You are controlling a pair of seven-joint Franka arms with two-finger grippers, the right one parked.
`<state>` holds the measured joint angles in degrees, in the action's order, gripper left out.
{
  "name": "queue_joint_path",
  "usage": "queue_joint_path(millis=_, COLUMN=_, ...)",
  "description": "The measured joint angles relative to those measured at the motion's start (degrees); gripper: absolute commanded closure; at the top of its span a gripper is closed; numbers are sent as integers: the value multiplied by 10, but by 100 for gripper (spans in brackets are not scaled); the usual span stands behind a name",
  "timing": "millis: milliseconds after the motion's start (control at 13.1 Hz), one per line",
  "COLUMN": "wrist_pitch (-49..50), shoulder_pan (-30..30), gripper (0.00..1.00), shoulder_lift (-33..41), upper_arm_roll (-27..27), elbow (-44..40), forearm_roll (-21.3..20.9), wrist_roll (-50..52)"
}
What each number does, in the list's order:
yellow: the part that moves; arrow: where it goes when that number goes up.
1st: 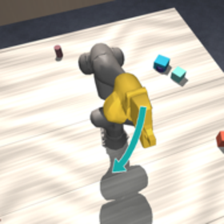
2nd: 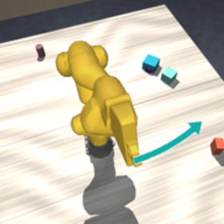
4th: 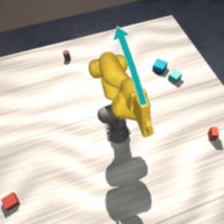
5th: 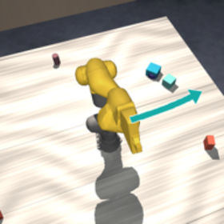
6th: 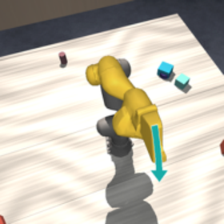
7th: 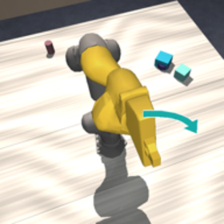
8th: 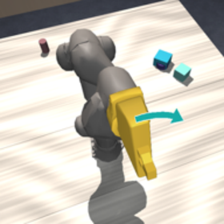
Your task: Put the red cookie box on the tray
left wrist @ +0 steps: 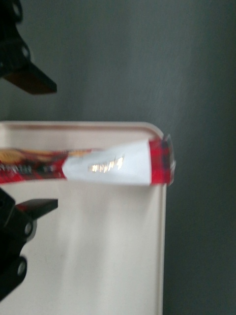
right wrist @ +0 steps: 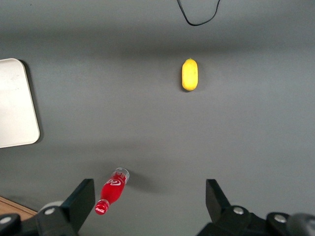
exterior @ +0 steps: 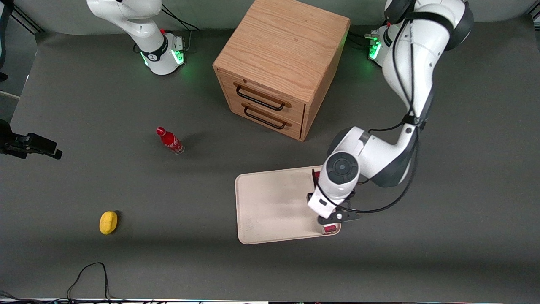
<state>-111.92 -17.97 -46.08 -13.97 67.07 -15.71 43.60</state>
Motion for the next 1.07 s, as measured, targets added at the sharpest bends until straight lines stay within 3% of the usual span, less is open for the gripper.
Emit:
queue_joint_path(millis=304, wrist_pitch=72, shoulder_pan=71, gripper=0, shoulder_lift=109, upper_arm_roll=6, elbow=26, forearm_roll=14, wrist_roll=-47)
queue_joint_path(millis=761, wrist_pitch=89, shoulder_pan=176, gripper=0, shoulder_lift=372, upper_arm_roll=47, elbow=249, forearm_roll=109, wrist_roll=-261)
queue_joint_path(millis=1065, wrist_pitch=138, shoulder_pan=217, gripper=0, shoulder_lift=524, upper_arm_roll=49, elbow=363, forearm_roll=167, wrist_roll=-329)
